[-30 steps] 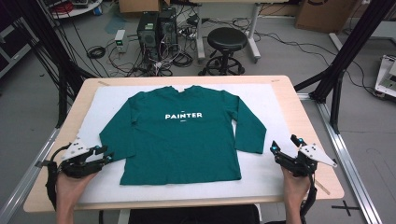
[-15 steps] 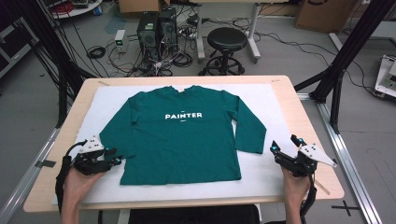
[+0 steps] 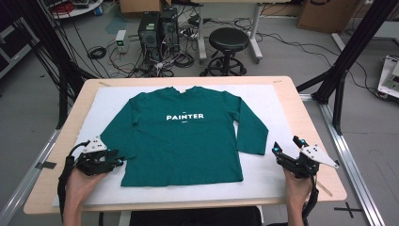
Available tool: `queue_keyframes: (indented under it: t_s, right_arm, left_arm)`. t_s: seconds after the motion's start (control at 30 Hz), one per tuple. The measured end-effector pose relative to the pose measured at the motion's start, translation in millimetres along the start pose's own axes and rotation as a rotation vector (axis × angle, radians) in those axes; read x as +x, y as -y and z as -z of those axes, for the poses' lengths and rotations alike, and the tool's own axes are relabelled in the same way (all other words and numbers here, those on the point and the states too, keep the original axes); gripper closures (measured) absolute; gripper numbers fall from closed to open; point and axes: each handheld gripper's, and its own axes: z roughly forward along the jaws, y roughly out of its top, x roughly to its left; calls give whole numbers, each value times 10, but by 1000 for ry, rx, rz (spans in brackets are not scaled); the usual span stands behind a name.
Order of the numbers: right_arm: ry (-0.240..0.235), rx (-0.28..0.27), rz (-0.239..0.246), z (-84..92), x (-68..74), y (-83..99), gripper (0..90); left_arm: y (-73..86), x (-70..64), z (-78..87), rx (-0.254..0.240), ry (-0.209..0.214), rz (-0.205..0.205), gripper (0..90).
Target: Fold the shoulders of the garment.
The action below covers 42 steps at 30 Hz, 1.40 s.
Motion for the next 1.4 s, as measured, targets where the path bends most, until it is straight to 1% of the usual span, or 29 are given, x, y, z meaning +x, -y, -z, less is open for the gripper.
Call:
queue_keyframes:
  t_s: [0.07, 0.13, 0.17, 0.2, 0.23, 0.27, 0.3, 0.33, 0.37, 0.43, 0.47, 0.53, 0.6, 0.7, 0.8, 0.87, 1.07, 1.2, 1.27, 1.4]
  right_arm:
    - [4, 2, 5, -3, 0, -1, 214]
    - [6, 1, 5, -5, 0, -1, 213]
    - [7, 2, 6, -5, -1, -2, 214]
    - [7, 2, 6, -5, -1, -2, 214]
    - [8, 2, 3, -4, 0, -1, 214]
    - [8, 2, 3, -4, 0, -1, 214]
    - [7, 2, 2, -3, 0, -1, 214]
    - [6, 2, 2, -2, 0, -1, 214]
    - [6, 0, 2, -2, -1, 0, 214]
    - [4, -1, 2, 0, -2, 0, 214]
    - [6, 1, 2, -2, -2, -1, 213]
    - [6, 2, 3, -4, -1, -1, 214]
    - [6, 4, 1, -5, 1, -2, 214]
    - [10, 7, 5, -11, 3, -4, 214]
    - [10, 8, 6, -12, 3, -4, 214]
    - [11, 9, 6, -12, 3, -5, 214]
    - [12, 10, 6, -13, 5, -5, 214]
    - [12, 13, 9, -16, 7, -7, 214]
    - [18, 19, 10, -21, 9, -9, 214]
    - [23, 23, 11, -25, 13, -11, 214]
  left_arm:
    - [0, 3, 0, -2, -9, 2, 619]
    - [2, 10, 2, -2, -17, -2, 634]
    - [2, 12, 2, -2, -21, -3, 670]
    - [2, 13, 1, -3, -27, -1, 670]
    - [1, 20, 0, -4, -37, 1, 710]
    - [1, 20, 0, -4, -37, 1, 727]
    - [2, 27, -2, -7, -38, 9, 727]
    - [1, 30, -2, -8, -42, 22, 745]
    - [2, 32, -3, -9, -49, 25, 762]
    - [8, 28, -5, -13, -57, 25, 787]
    - [17, 19, -5, -19, -71, 26, 805]
    - [23, 19, -5, -24, -78, 26, 829]
    - [26, 26, -5, -27, -77, 33, 842]
    - [32, 50, -2, -38, -62, 74, 853]
    - [28, 67, 2, -49, -46, 93, 854]
    - [23, 68, 10, -56, -43, 96, 854]
    - [19, 91, 55, -93, -27, 134, 854]
    - [8, 112, 92, -127, -10, 176, 854]
    - [-17, 107, 120, -138, -10, 181, 854]
    - [-100, 82, 184, -185, -10, 187, 854]
